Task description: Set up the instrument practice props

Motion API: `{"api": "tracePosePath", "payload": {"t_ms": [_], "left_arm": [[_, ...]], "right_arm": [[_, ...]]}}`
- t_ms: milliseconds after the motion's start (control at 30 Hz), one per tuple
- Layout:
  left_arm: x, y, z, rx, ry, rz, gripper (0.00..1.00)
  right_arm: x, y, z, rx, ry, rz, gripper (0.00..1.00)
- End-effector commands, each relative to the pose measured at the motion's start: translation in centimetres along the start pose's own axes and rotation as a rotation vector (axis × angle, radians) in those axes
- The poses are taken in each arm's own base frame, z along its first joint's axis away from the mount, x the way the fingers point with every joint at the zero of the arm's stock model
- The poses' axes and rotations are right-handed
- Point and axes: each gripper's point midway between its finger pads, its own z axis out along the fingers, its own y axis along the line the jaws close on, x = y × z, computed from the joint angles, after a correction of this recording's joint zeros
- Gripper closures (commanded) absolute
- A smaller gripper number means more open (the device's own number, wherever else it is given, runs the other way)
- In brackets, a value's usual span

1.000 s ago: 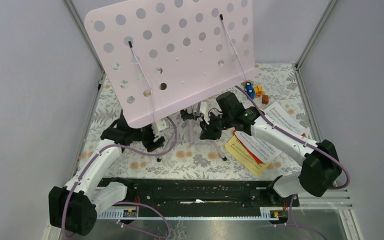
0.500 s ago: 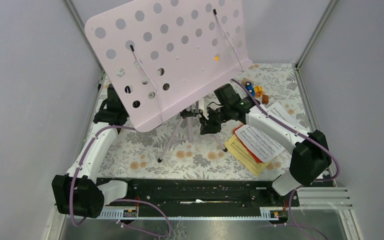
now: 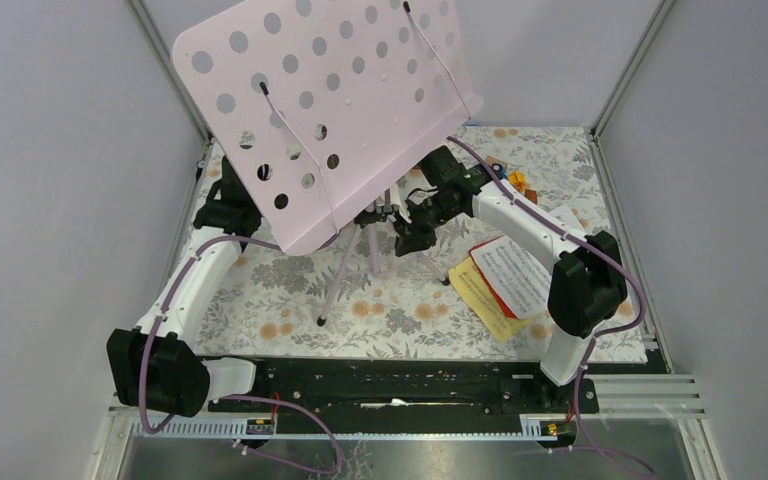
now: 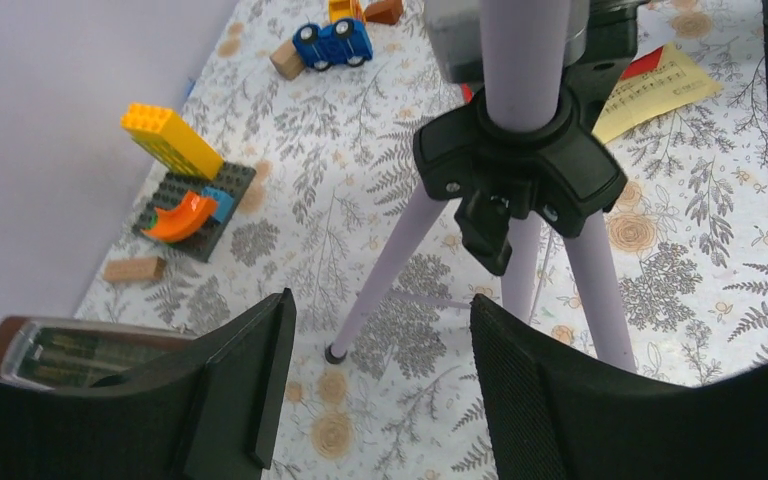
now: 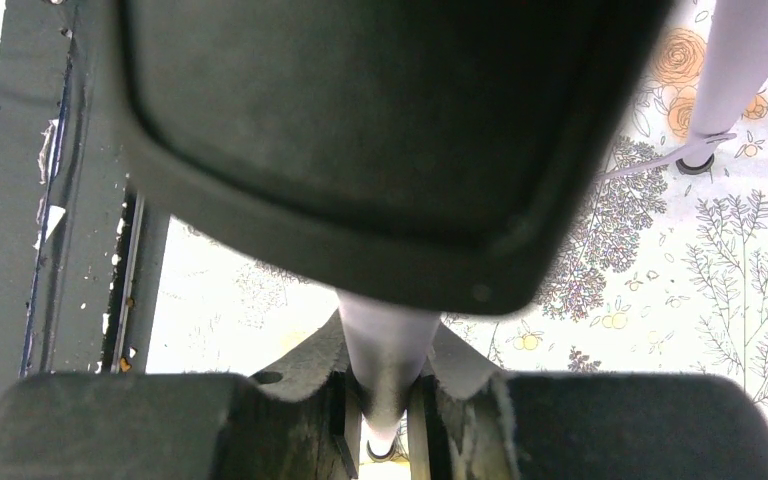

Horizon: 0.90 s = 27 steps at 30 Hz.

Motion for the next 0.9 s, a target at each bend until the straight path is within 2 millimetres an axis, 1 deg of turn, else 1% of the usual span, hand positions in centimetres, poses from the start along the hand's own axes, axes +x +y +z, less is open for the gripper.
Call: {"api": "tracePosePath", "payload": {"t_ms": [0,67,267,467,667,767,867], "left_arm": [[-4.3,0.4,0.1,0.061,-0.127,0.175,0.33],[-4.6,0.1,0.2,0.080,-0.143,0.184,0.35],[-4.6,-1.2,0.3,0.128,-0.150,0.213,0.38],[-4.0,-2.1,-0.2,0.147,-0.100,0.247,0.33],[-5.2,-3.3,-0.4,0.178,-0.134,0.240,0.30],[-5.3,-3.7,0.1,0.196,-0.137,0.228,0.32],[-5.5,-3.4,0.6,0.183,-0.135,0.241,0.36]], "right_arm": [[1.5,-3.1,-0.4,0.064,0.104,-0.222,1.00],[1.7,-3.1,-0.3,0.063,0.111,-0.216,1.00],[2.3,-3.1,-0.1,0.059,0.124,-0.194,1.00],[2.6,-3.2,-0.2,0.069,0.138,-0.185,1.00],[2.8,-3.1,-0.1,0.068,0.141,-0.176,1.00],[2.9,-3.0,0.0,0.065,0.143,-0.172,1.00],[2.9,-3.0,0.0,0.062,0.140,-0.169,1.00]]}}
